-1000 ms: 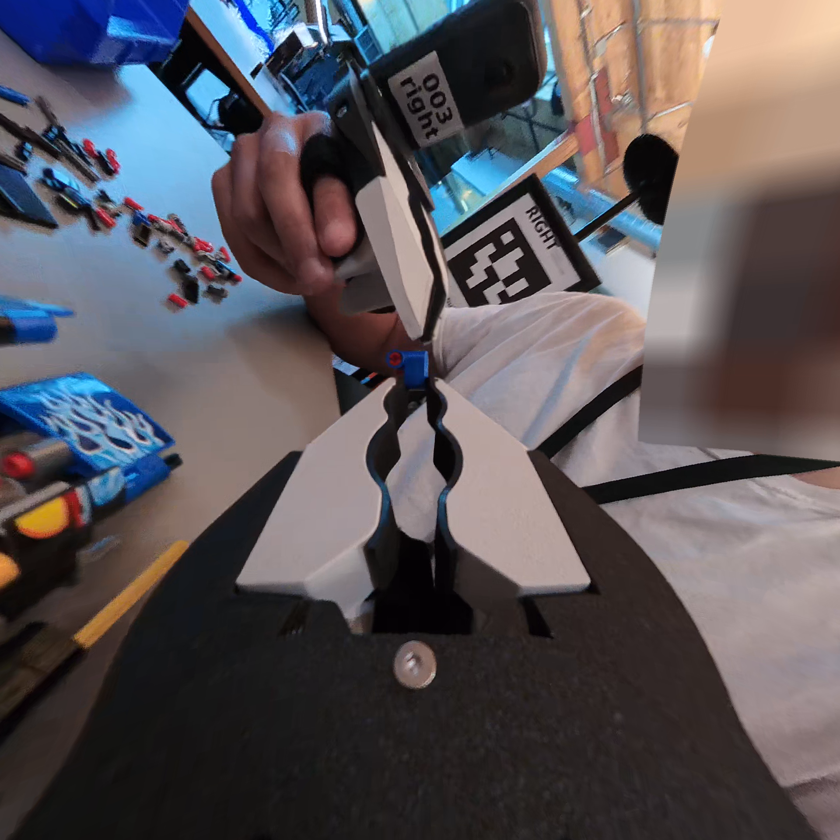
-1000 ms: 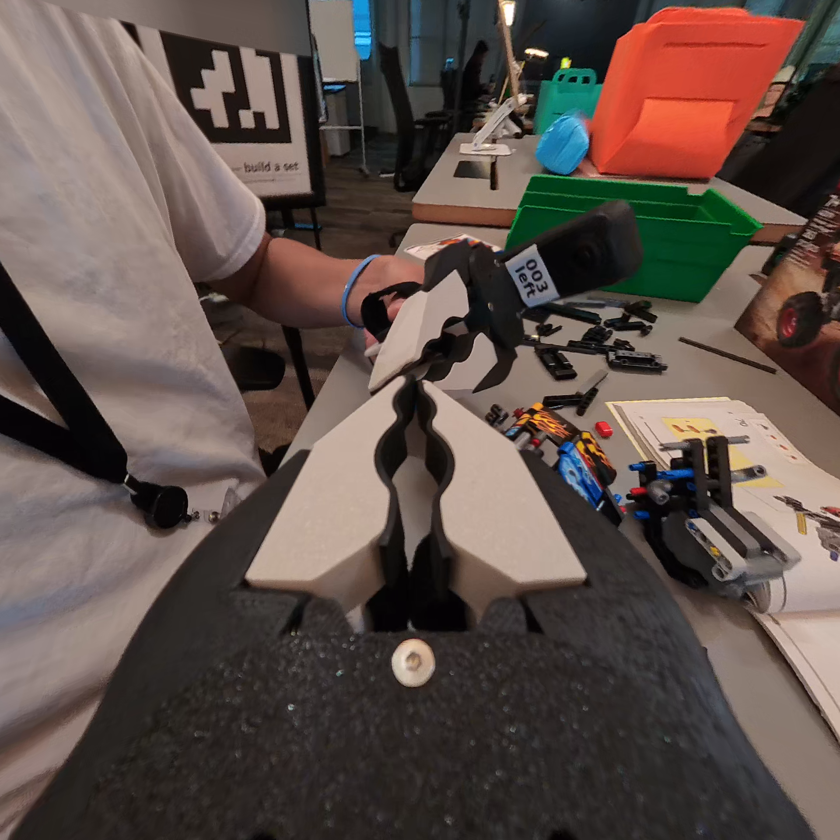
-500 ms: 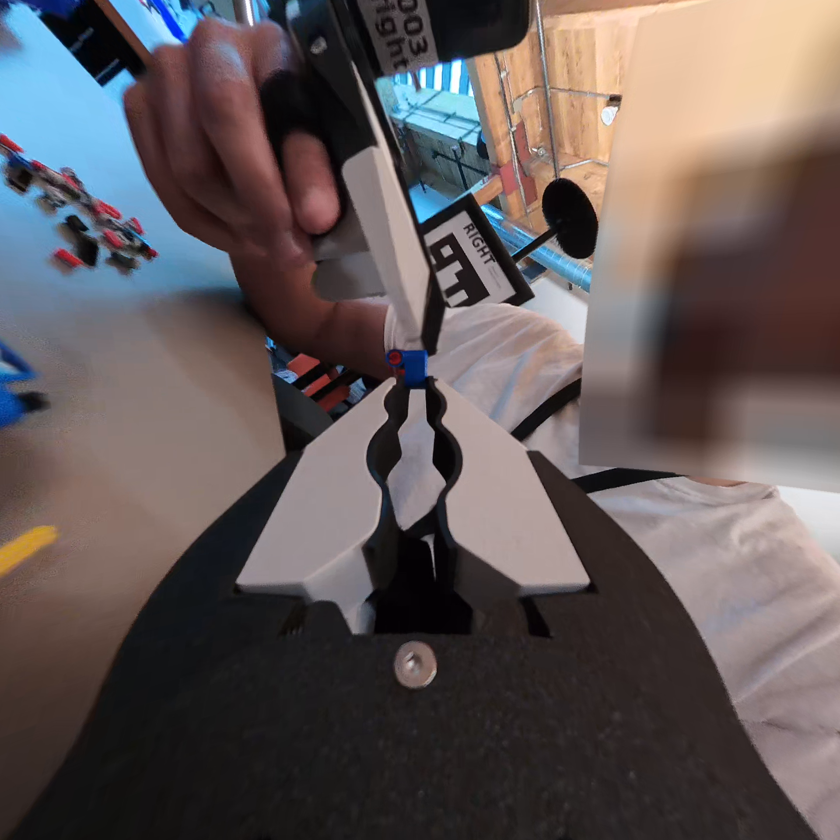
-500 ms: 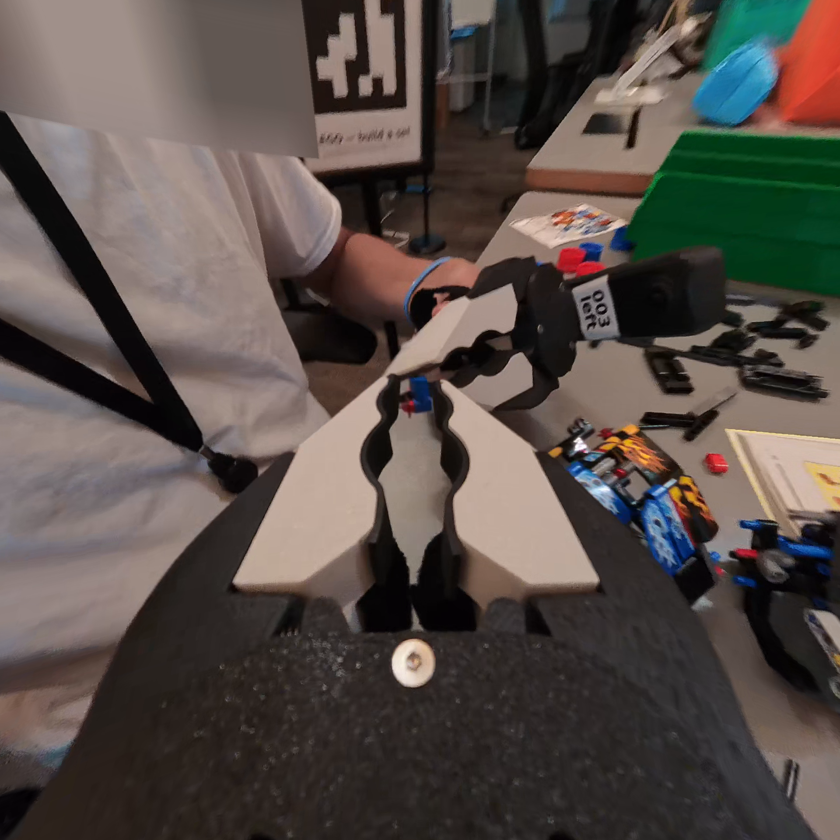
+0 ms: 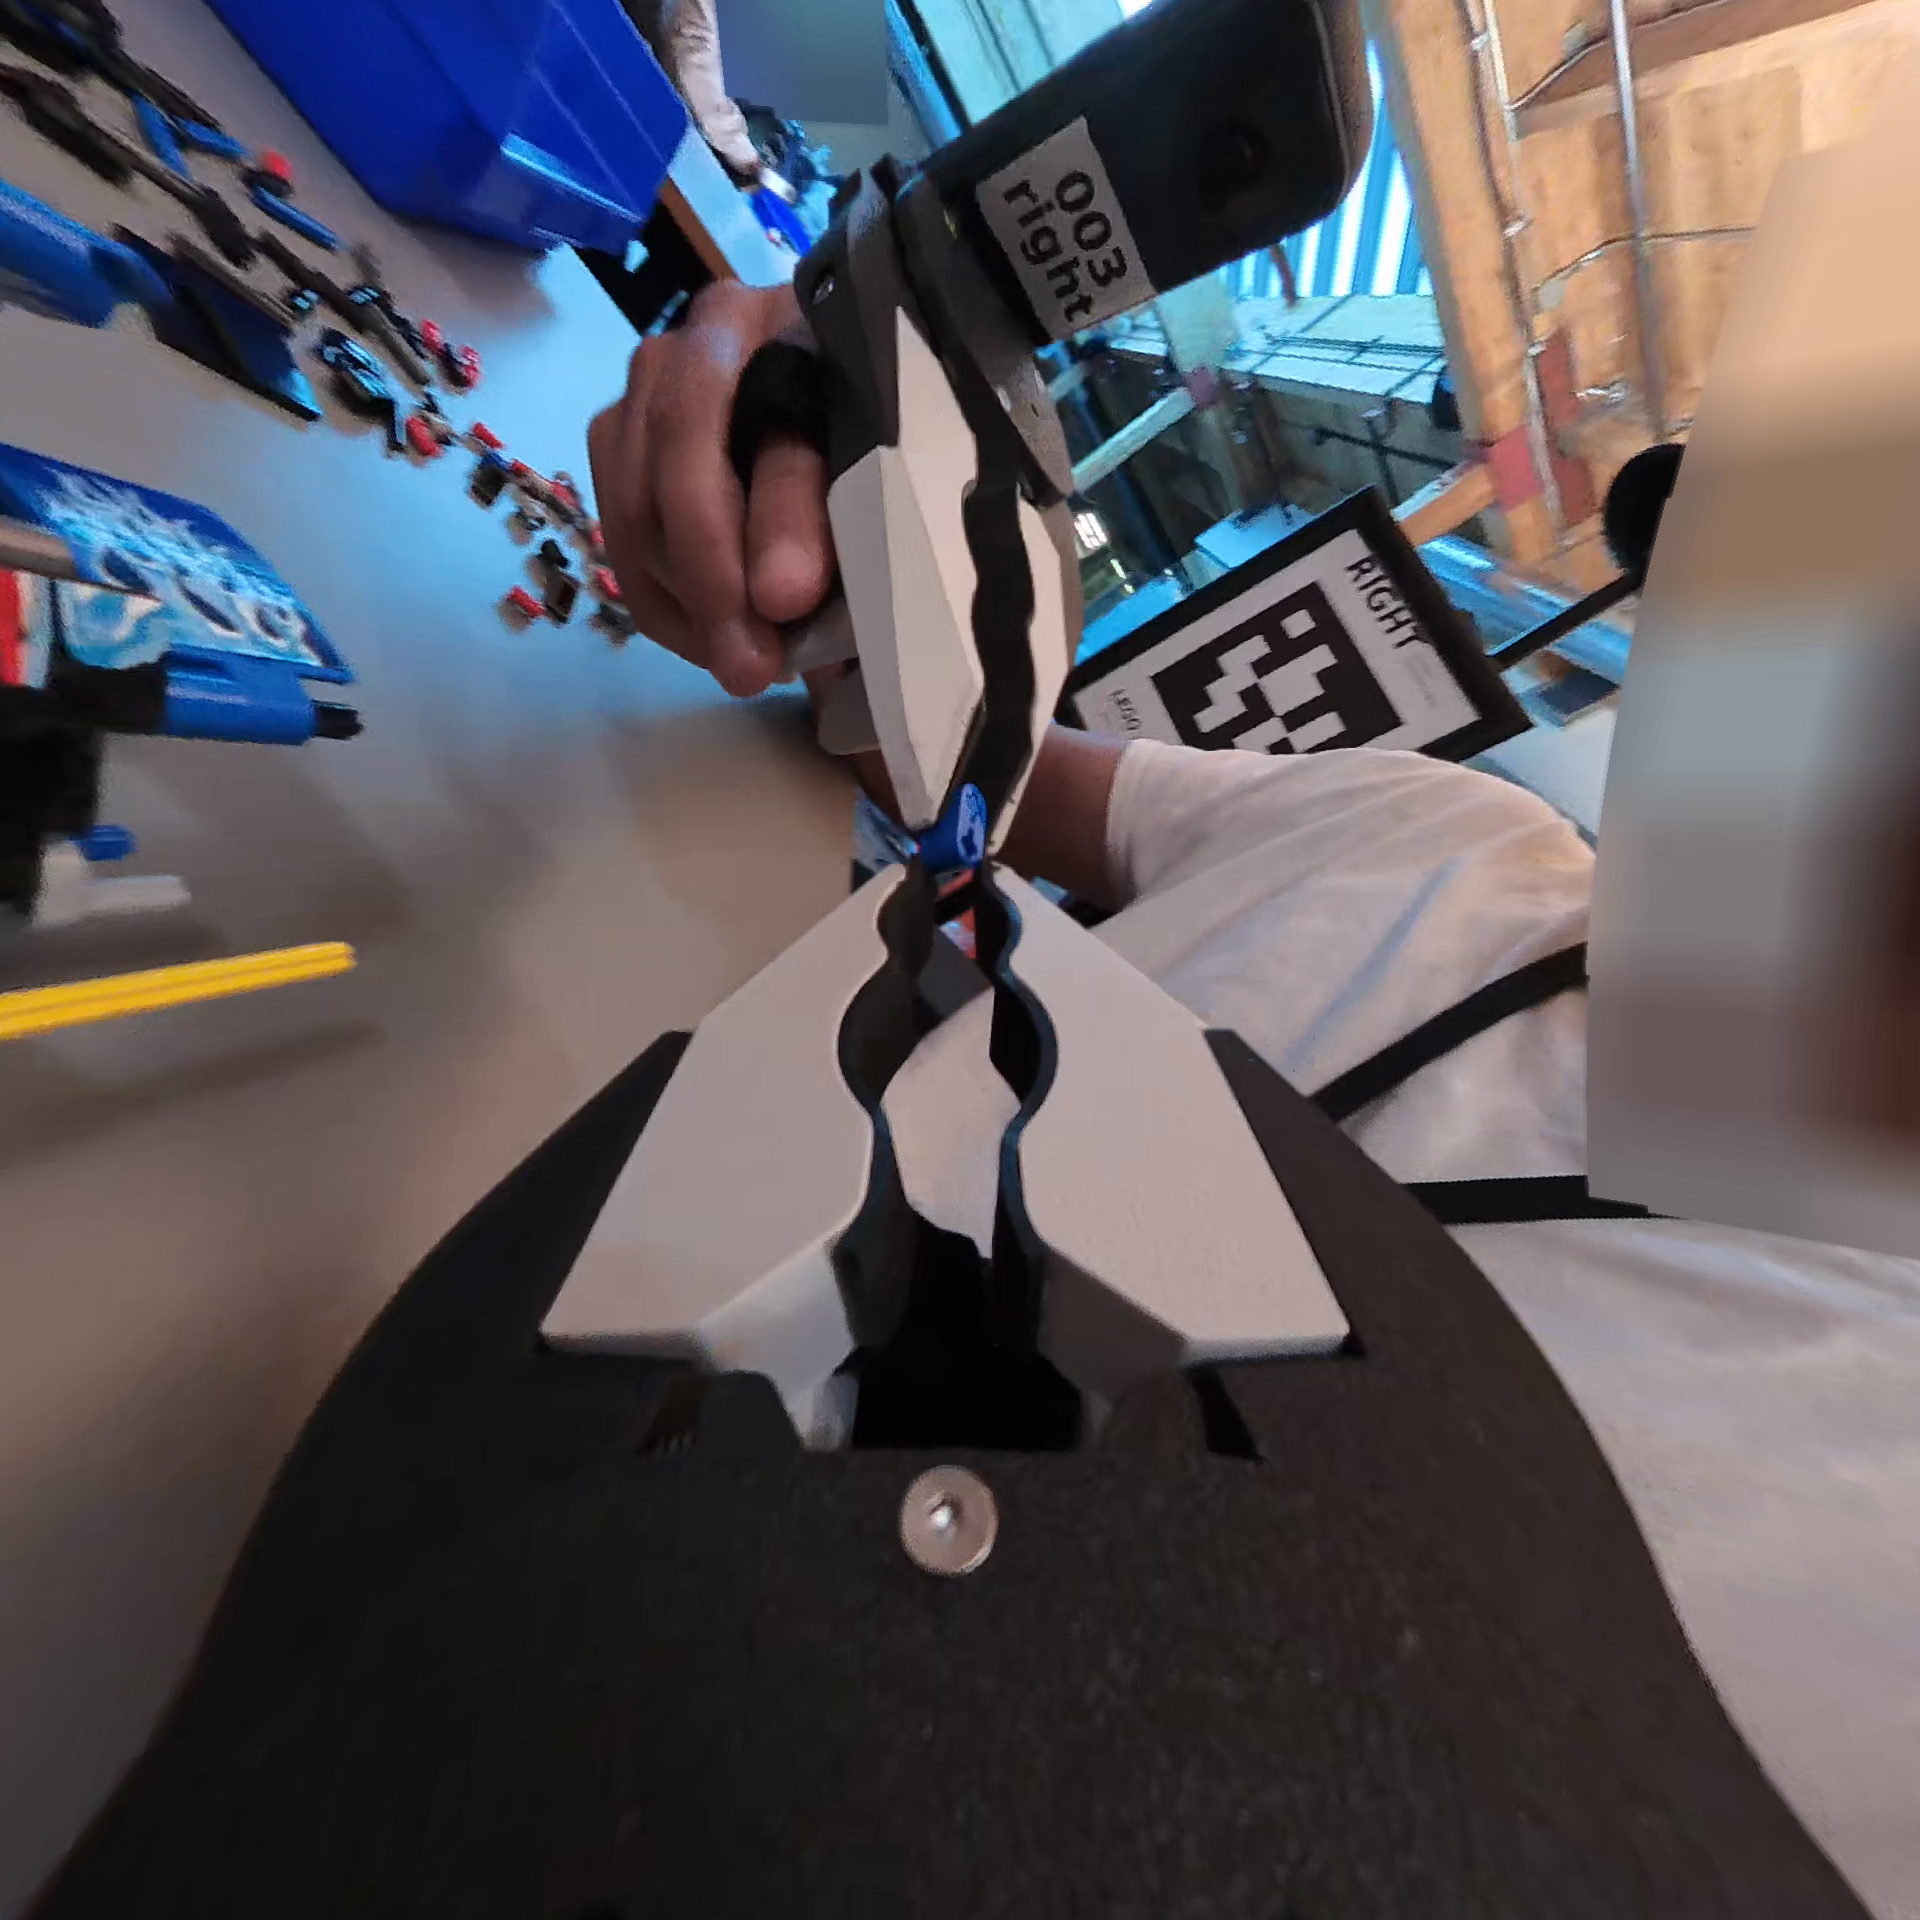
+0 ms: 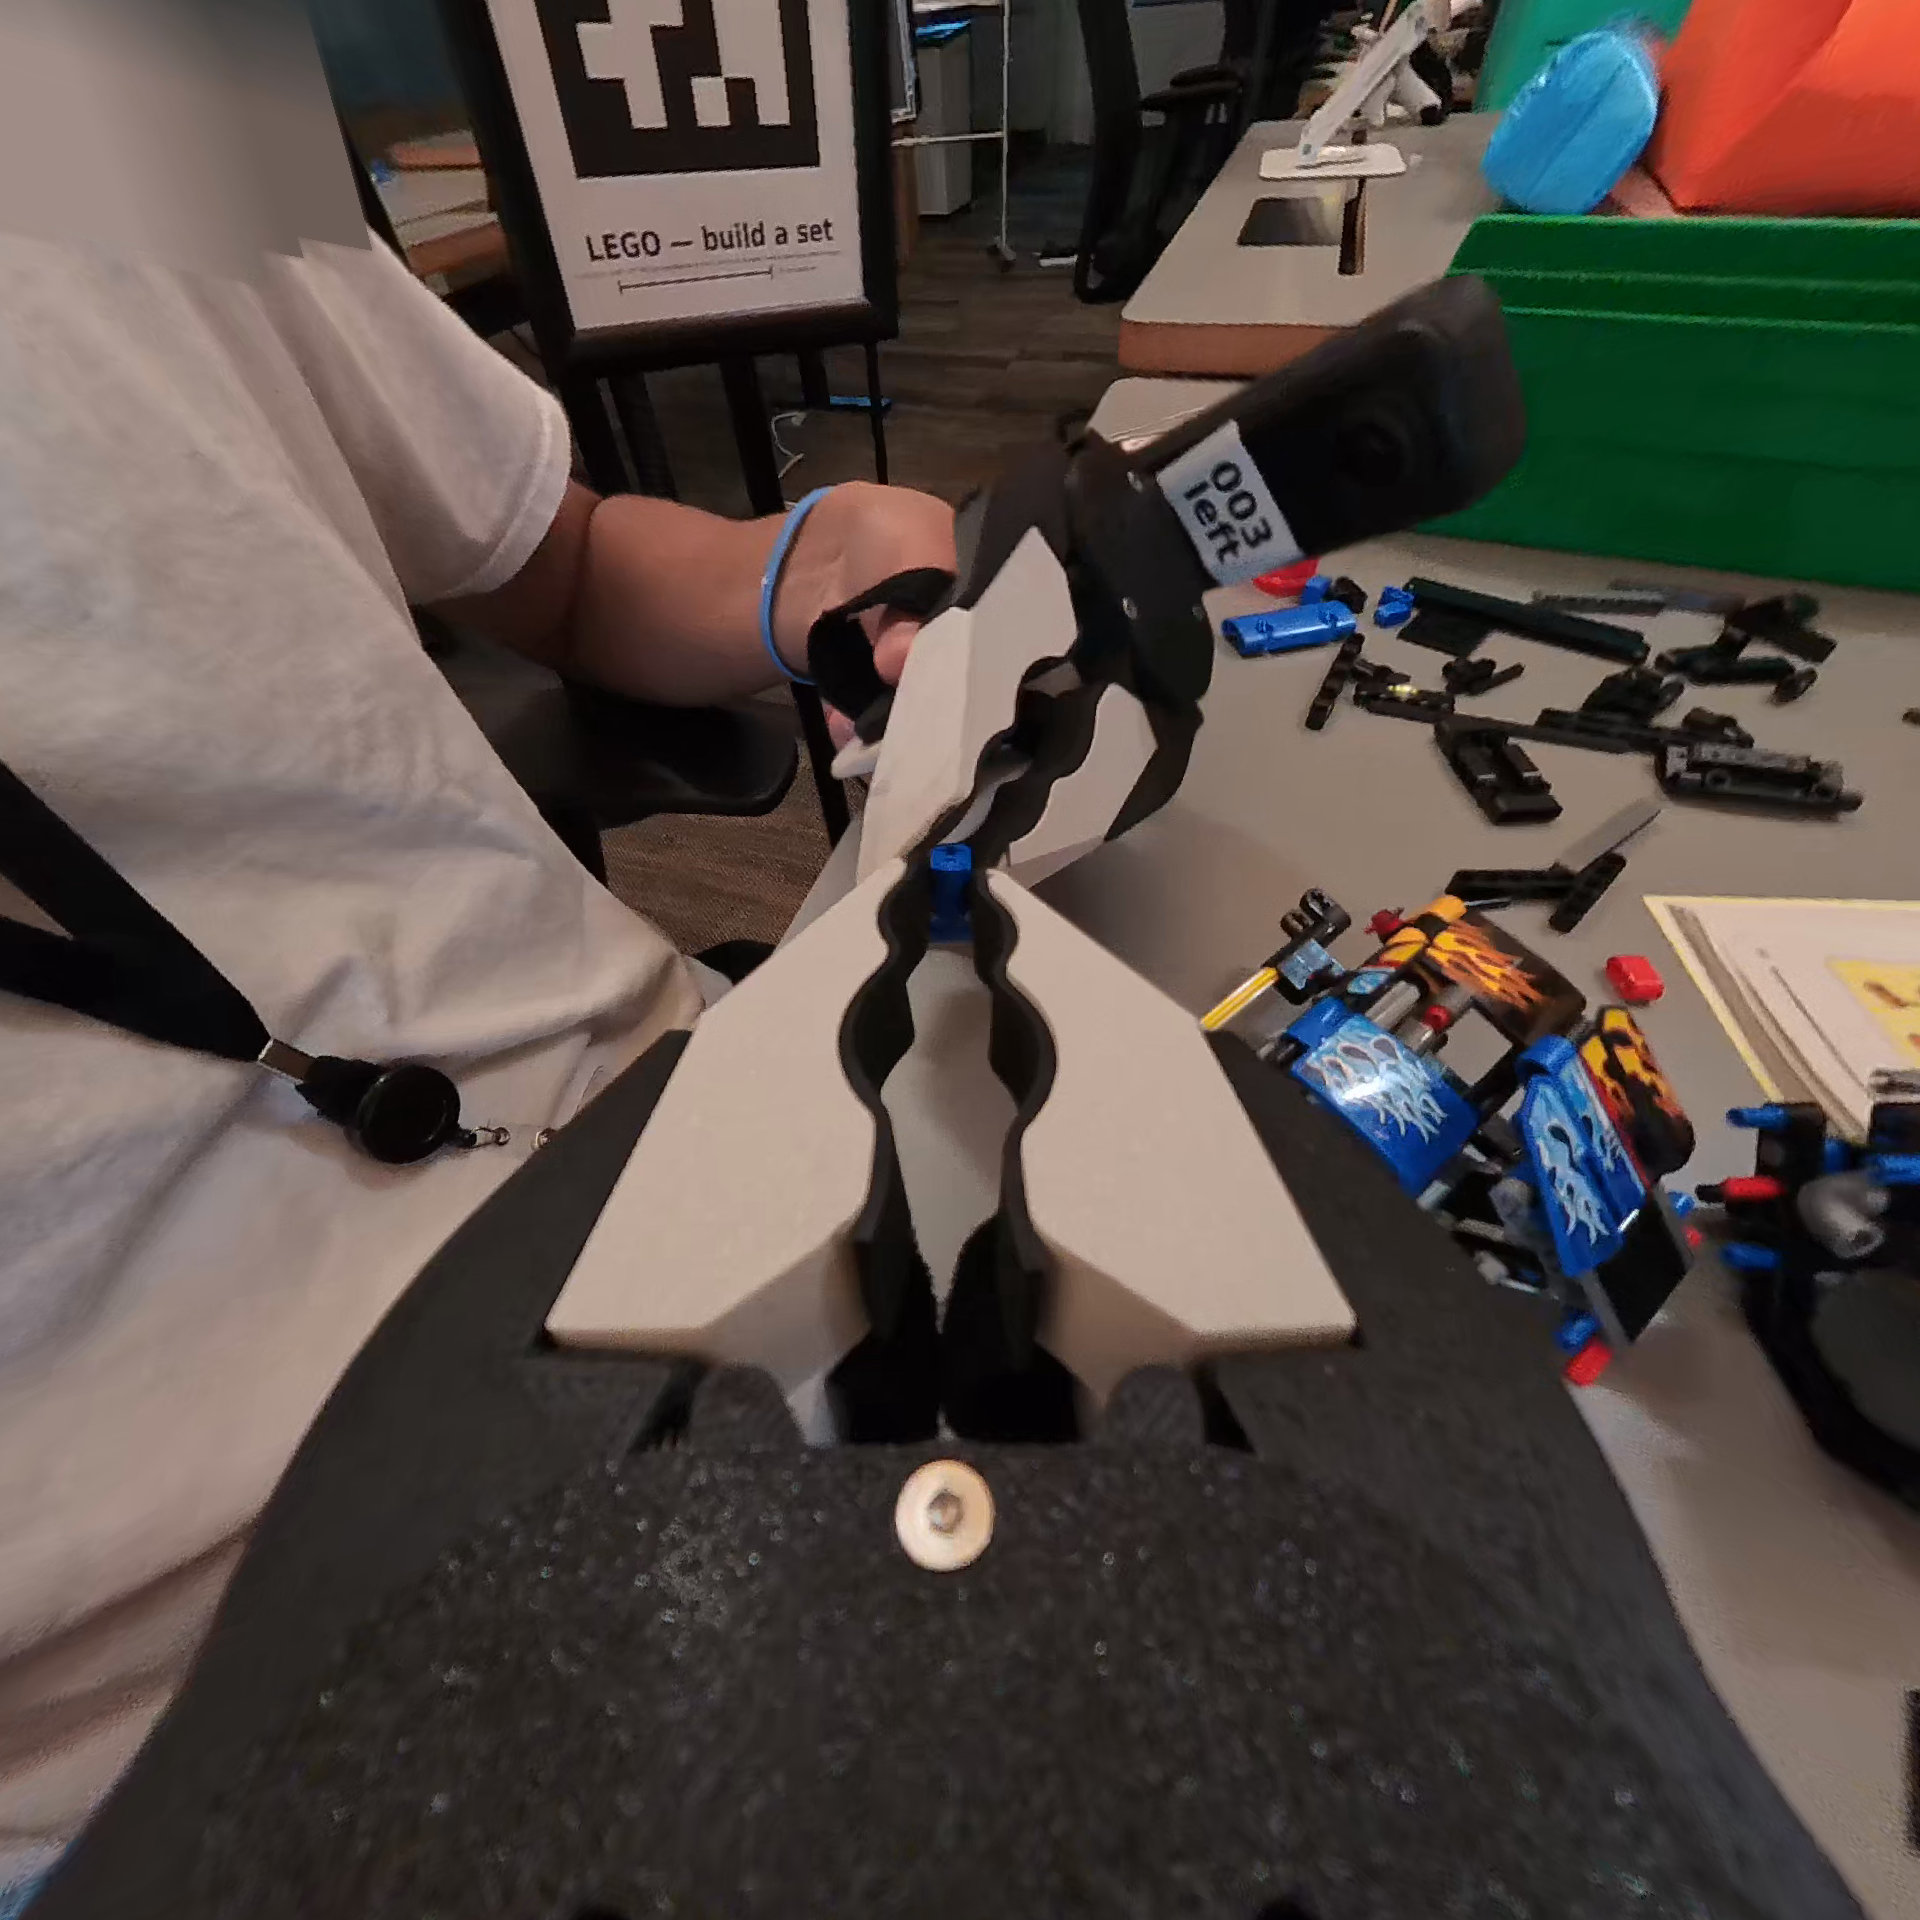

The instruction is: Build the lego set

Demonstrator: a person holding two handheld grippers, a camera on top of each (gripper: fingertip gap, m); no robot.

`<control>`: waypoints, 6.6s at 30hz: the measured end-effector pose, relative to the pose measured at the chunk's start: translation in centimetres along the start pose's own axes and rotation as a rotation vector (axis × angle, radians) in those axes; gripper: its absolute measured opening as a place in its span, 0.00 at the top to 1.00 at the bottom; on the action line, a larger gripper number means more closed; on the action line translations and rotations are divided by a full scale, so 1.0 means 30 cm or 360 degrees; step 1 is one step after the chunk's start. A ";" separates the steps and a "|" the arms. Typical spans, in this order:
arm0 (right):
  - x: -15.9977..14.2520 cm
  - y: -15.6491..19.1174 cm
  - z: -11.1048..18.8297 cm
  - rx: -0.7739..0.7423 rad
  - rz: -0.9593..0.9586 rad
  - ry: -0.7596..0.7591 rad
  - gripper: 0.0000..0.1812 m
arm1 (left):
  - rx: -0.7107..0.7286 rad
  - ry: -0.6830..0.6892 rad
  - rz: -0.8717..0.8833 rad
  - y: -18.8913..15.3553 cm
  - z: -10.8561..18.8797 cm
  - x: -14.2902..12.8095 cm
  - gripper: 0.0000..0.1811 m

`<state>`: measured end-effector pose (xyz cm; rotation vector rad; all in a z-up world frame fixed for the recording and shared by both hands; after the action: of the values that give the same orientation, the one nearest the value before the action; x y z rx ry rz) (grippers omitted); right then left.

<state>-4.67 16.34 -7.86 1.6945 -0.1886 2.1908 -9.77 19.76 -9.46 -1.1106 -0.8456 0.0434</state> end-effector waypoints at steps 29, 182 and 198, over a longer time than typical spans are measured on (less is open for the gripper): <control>0.040 -0.040 -0.016 0.0175 -0.0551 -0.0556 0.96 | 0.0497 -0.0525 -0.0856 -0.046 0.091 0.048 1.00; -0.089 -0.089 0.060 -0.0800 -0.0676 -0.0672 0.96 | 0.1219 -0.0245 -0.2733 0.119 0.062 0.117 0.93; -0.117 -0.092 0.066 -0.0804 -0.0803 -0.0652 0.94 | 0.1204 -0.0191 -0.2734 0.157 0.050 0.109 0.92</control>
<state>-1.13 17.56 -10.98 1.6425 -0.3422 1.2886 -6.68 24.55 -11.09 0.5435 -1.4754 -0.9239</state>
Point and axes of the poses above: each gripper's, where its closed fingertips meet, z back along the fingers, x out of its top, y = z × x across the jaws, the point moved 4 cm from there along z, back along the fingers, and after that the axes turned 13 degrees about x, right-handed, at the moved point
